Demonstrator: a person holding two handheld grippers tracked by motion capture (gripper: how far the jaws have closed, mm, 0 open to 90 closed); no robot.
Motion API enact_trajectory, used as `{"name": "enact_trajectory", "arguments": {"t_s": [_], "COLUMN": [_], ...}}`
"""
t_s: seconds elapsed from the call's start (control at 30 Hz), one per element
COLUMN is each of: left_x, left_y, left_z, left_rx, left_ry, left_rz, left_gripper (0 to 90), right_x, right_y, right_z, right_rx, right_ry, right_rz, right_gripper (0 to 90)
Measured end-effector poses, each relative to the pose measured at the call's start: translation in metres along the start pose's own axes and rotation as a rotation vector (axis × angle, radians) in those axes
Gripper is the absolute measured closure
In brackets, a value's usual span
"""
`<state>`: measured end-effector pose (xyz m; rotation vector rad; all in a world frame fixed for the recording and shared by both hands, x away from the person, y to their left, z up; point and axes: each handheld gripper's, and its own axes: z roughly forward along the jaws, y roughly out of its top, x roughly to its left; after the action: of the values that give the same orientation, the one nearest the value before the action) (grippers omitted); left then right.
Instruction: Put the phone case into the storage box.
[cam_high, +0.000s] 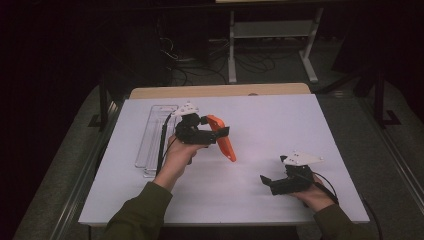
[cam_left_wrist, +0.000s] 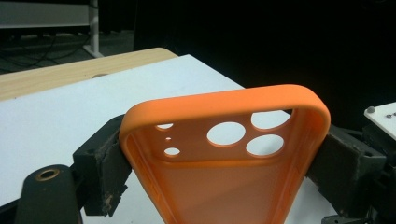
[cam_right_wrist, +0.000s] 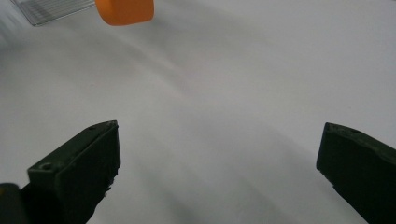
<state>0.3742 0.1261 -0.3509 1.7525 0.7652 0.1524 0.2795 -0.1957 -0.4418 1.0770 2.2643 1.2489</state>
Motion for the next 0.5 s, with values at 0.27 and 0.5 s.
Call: {"name": "enact_trajectory", "arguments": {"t_s": [0.27, 0.5], "left_x": [0.002, 0.006], "left_y": [0.01, 0.021], "left_z": [-0.004, -0.008], "left_rx": [0.008, 0.002], "left_ry": [0.016, 0.026], "left_rz": [0.037, 0.051], "left_gripper": [15.5, 15.5], "right_x": [0.002, 0.002], "right_y": [0.001, 0.001], "right_z": [-0.001, 0.0], "right_rx": [-0.003, -0.005], "right_ry": [0.003, 0.003], "right_rz": [-0.001, -0.002], "right_gripper": [0.0, 0.0]}}
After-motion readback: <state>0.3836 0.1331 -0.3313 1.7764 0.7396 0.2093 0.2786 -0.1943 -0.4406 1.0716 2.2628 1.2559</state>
